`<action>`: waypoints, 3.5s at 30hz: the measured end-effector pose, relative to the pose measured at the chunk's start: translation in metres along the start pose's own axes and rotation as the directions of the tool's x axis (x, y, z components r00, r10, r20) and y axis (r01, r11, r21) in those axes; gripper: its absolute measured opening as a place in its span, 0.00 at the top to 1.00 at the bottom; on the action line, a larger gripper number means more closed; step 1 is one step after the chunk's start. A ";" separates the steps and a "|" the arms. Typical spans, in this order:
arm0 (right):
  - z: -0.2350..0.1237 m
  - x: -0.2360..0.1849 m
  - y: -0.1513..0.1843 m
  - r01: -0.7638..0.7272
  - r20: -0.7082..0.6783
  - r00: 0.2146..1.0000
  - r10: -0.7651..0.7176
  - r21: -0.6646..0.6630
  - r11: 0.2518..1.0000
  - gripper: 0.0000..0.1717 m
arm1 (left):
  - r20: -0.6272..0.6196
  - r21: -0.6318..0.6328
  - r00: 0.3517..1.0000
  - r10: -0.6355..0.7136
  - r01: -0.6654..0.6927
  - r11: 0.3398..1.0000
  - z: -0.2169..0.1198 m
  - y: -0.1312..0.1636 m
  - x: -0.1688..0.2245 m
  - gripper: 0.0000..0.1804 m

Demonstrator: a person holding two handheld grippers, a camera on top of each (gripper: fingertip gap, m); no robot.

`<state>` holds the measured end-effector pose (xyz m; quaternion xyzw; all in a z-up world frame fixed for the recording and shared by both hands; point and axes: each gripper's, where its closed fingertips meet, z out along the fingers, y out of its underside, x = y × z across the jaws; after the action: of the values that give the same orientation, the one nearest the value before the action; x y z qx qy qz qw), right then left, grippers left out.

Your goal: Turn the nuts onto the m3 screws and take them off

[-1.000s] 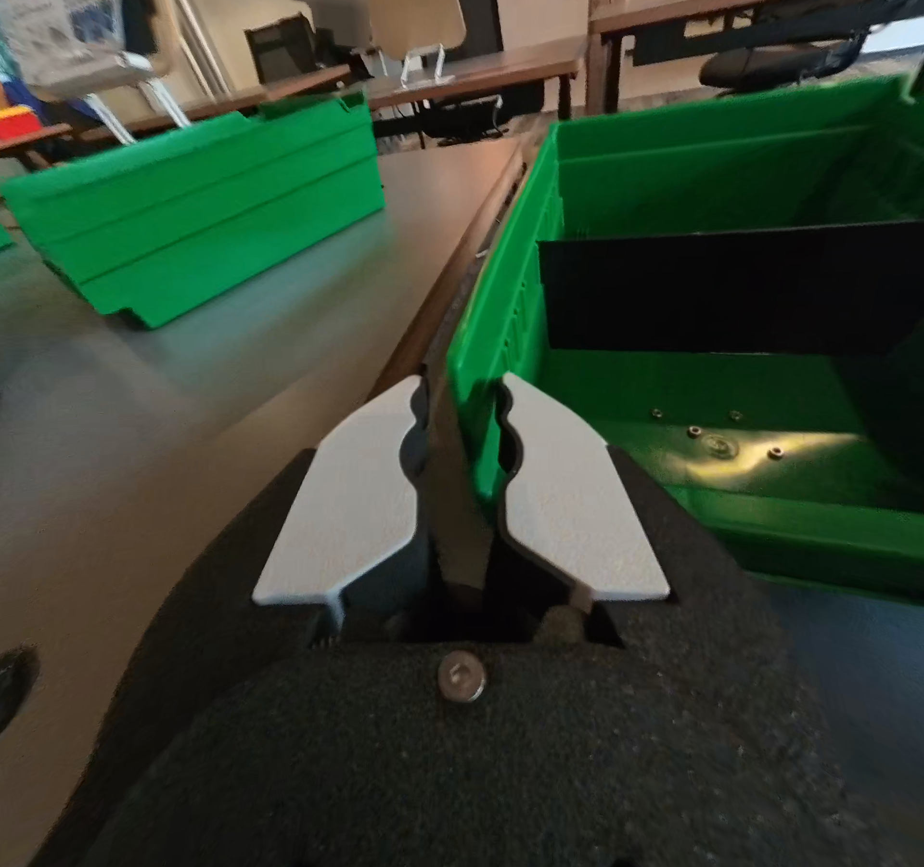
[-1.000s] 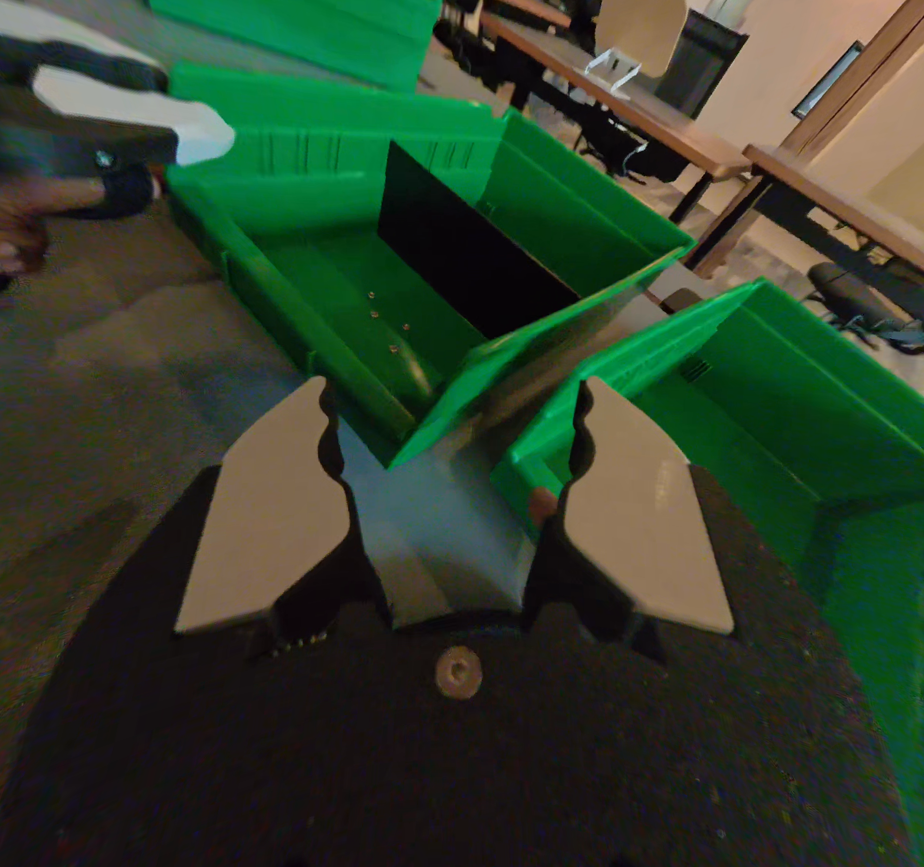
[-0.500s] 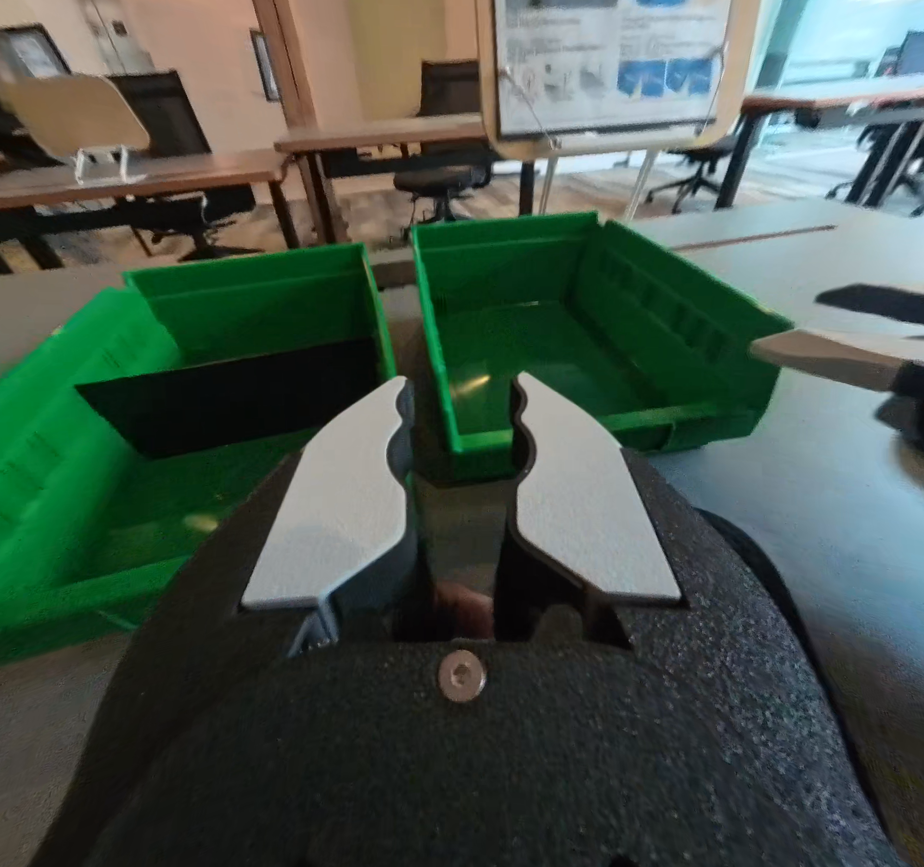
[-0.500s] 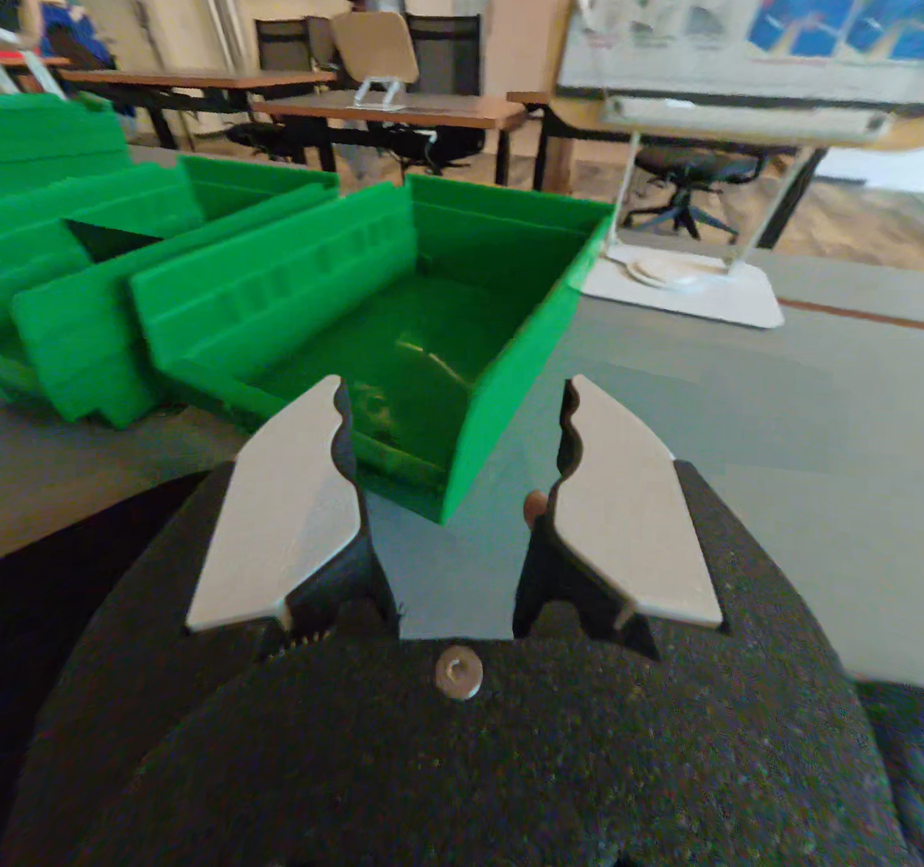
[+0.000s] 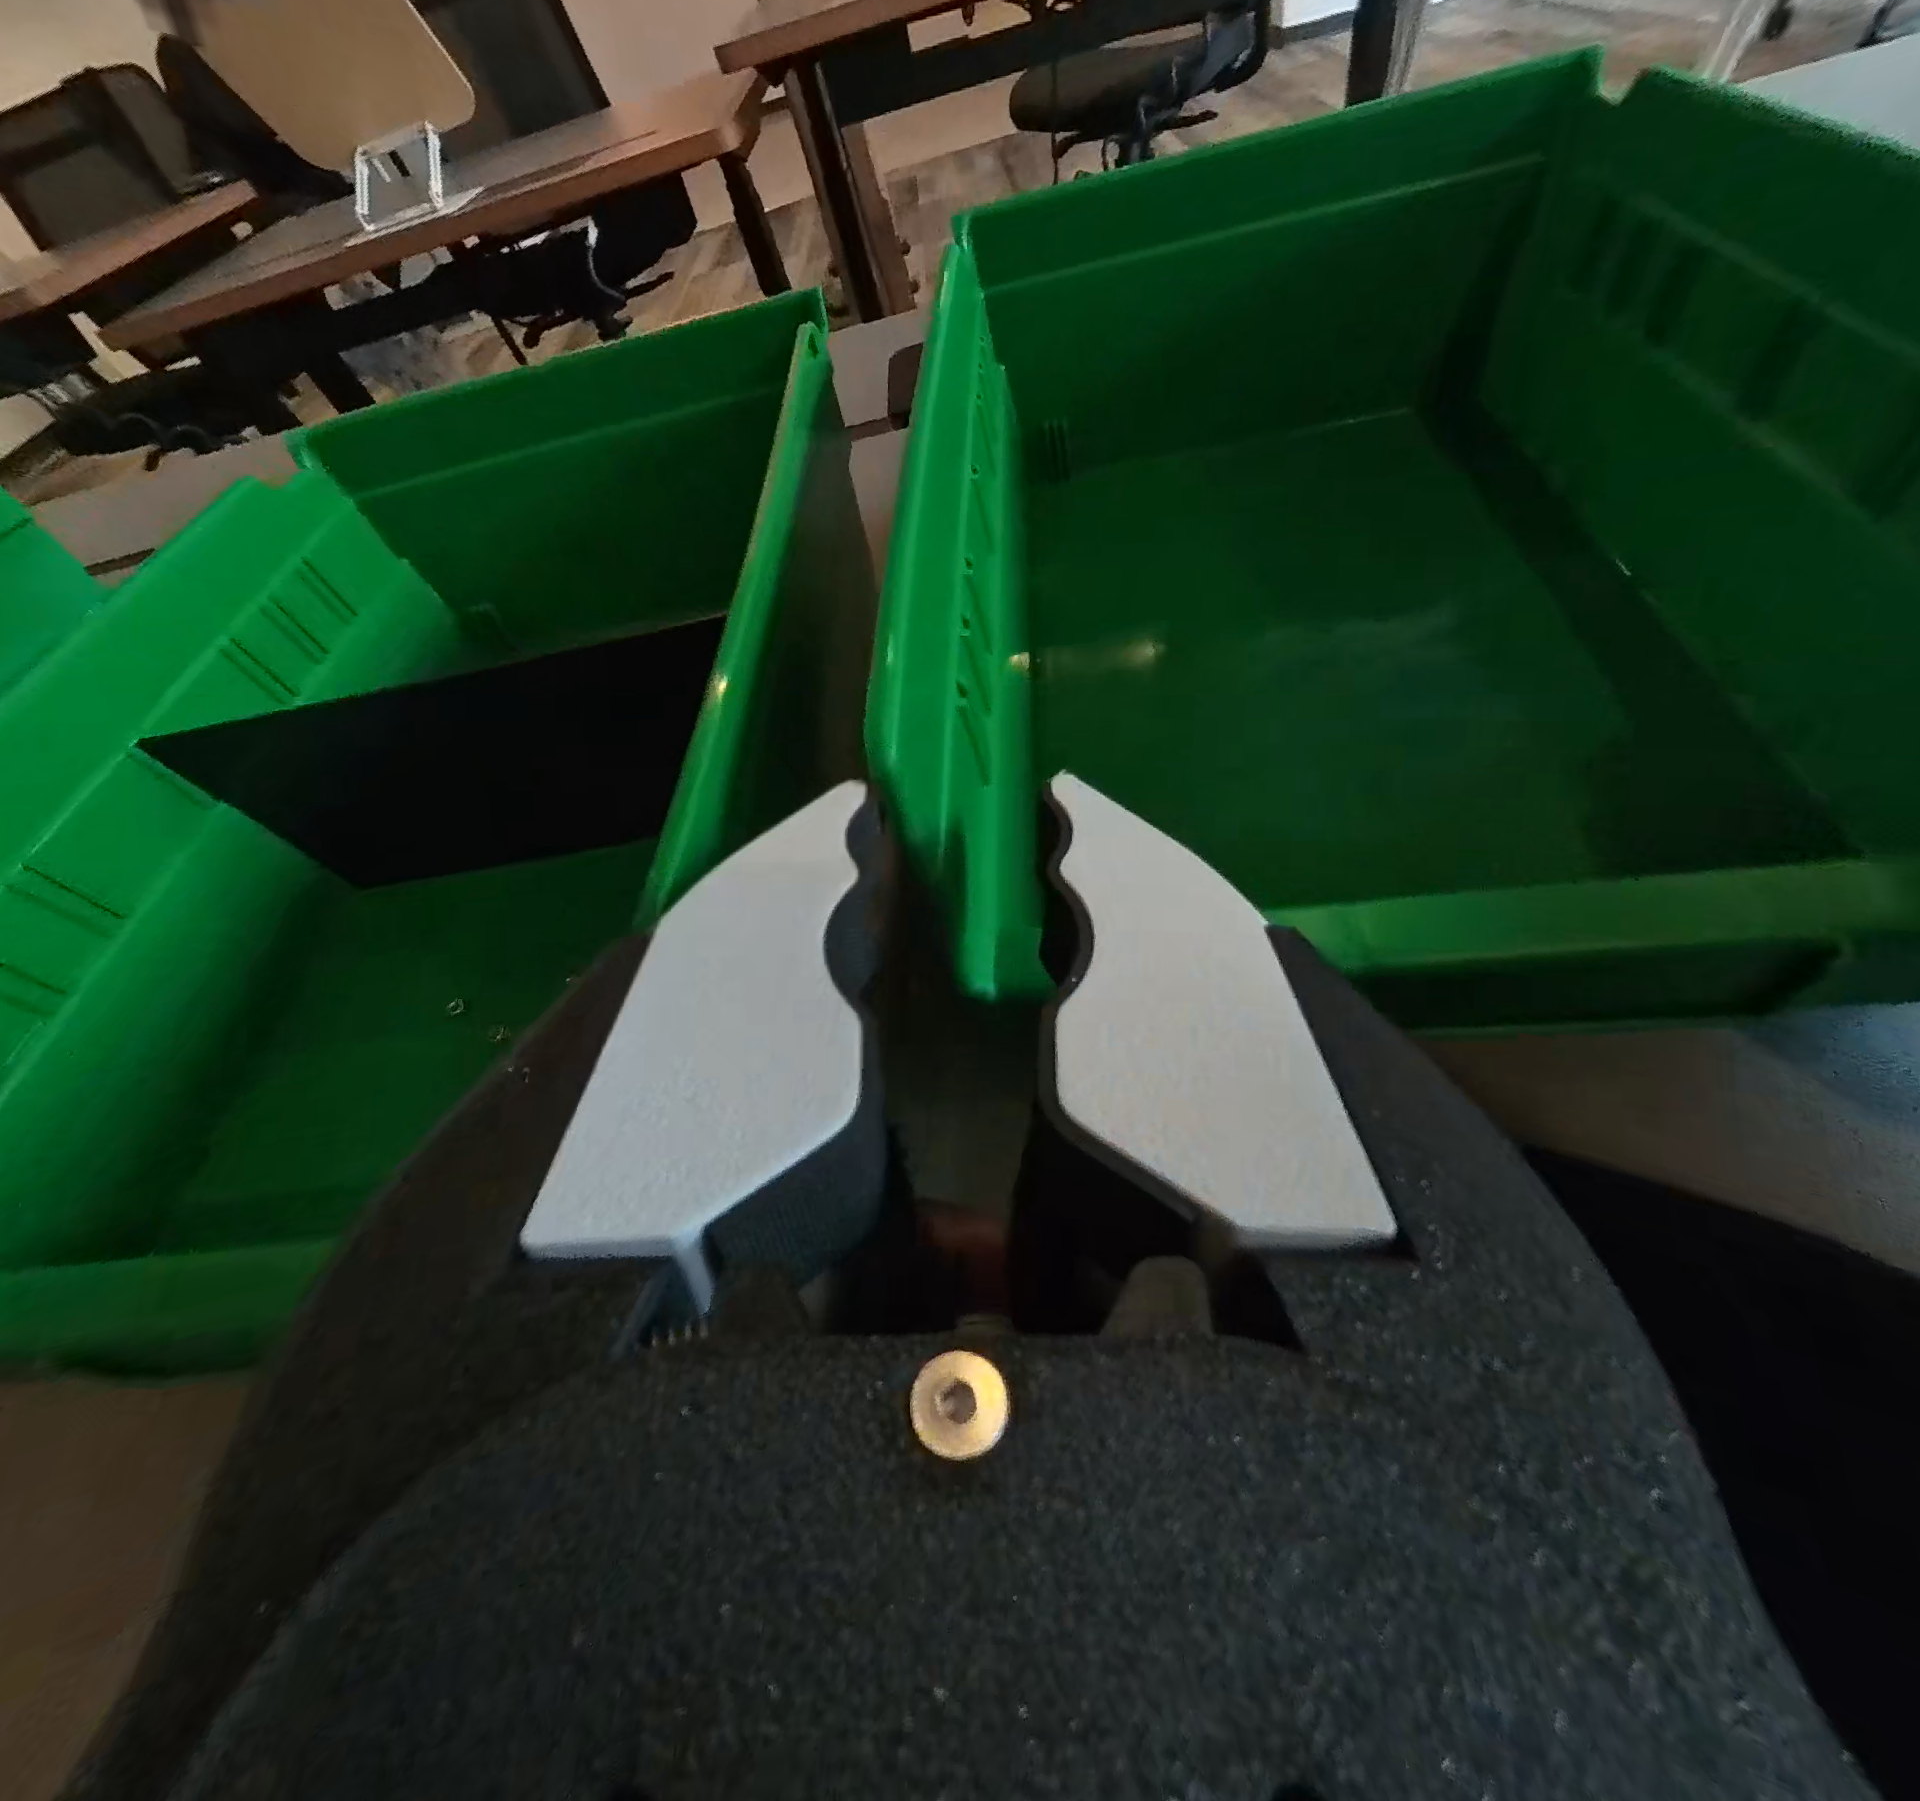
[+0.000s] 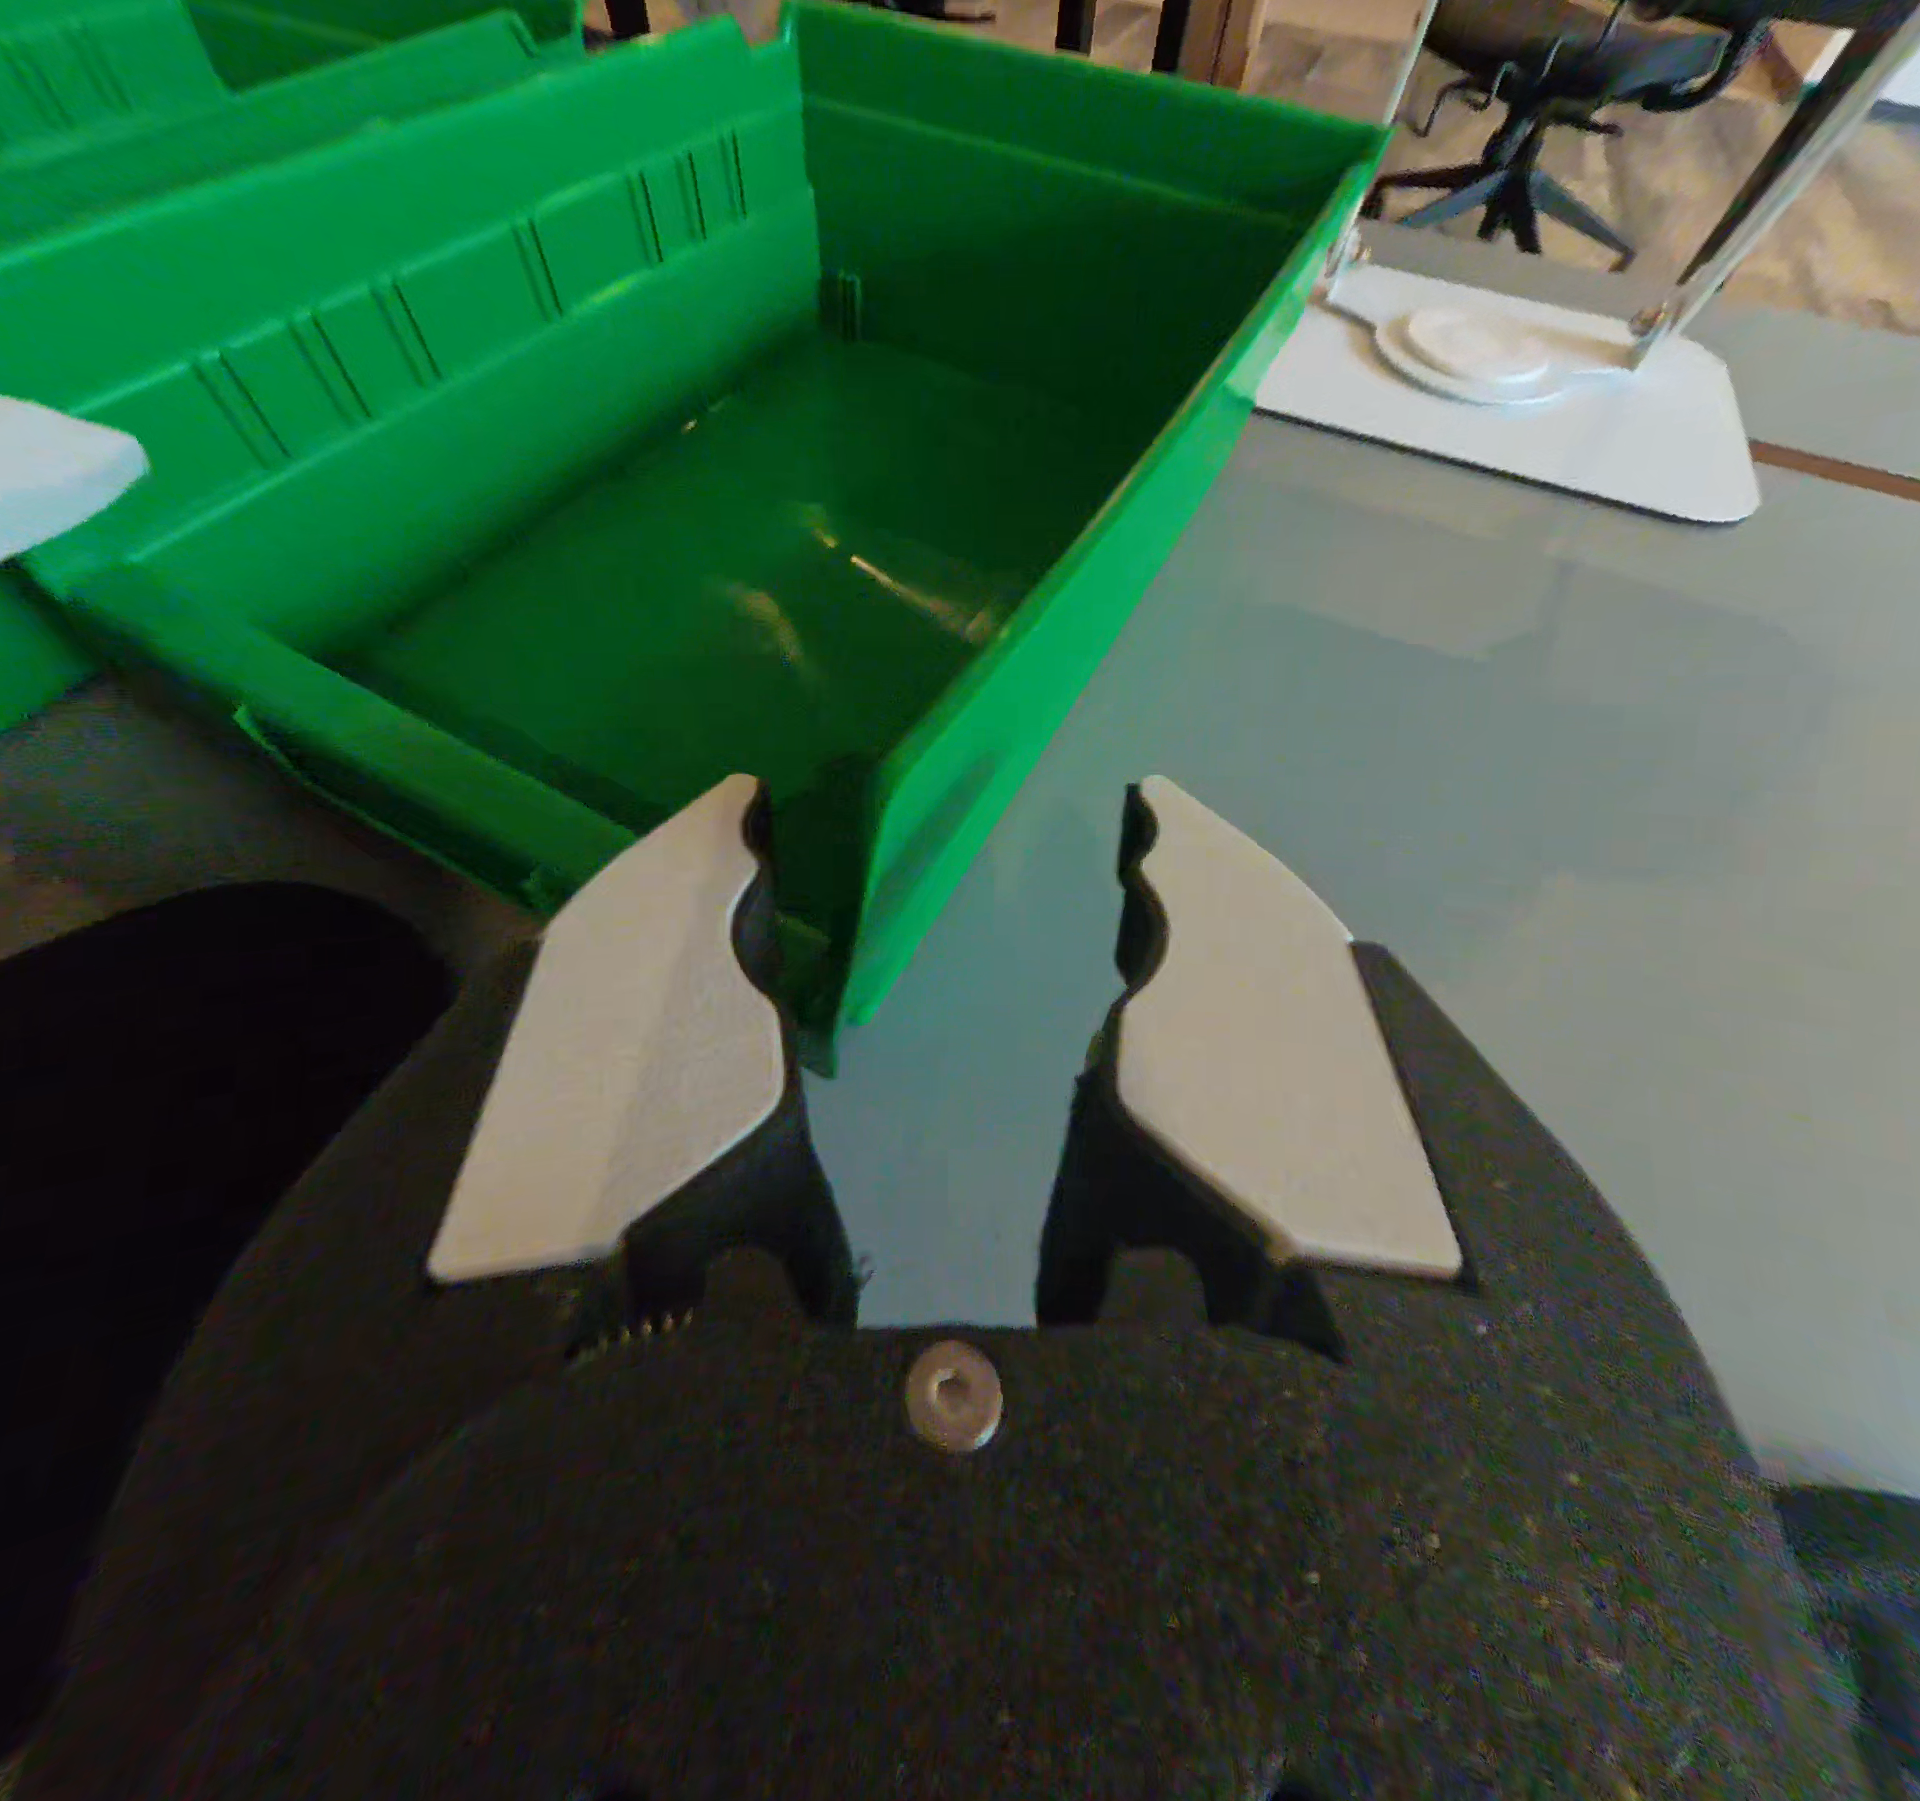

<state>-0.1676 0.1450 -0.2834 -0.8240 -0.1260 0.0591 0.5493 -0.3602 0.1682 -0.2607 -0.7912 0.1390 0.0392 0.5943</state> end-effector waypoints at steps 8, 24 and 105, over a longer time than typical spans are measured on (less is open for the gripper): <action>-0.012 0.033 0.009 0.140 -0.105 0.984 -0.146 -0.062 0.988 0.93 | -0.173 0.031 0.984 0.053 -0.049 0.998 -0.020 -0.006 0.034 0.96; -0.021 0.073 0.012 0.285 -0.190 0.933 -0.304 -0.121 0.951 0.93 | -0.227 0.053 0.946 0.234 -0.227 0.972 -0.012 -0.014 0.077 0.95; -0.277 0.472 0.116 -0.206 -0.527 0.775 0.349 0.311 0.928 0.45 | -0.963 0.268 0.204 0.176 0.655 0.707 -0.154 -0.184 0.264 0.47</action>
<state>0.3680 -0.0157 -0.2630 -0.7414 0.1766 -0.0962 0.6402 -0.0743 0.0229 -0.1045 -0.3953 0.3351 -0.6027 0.6067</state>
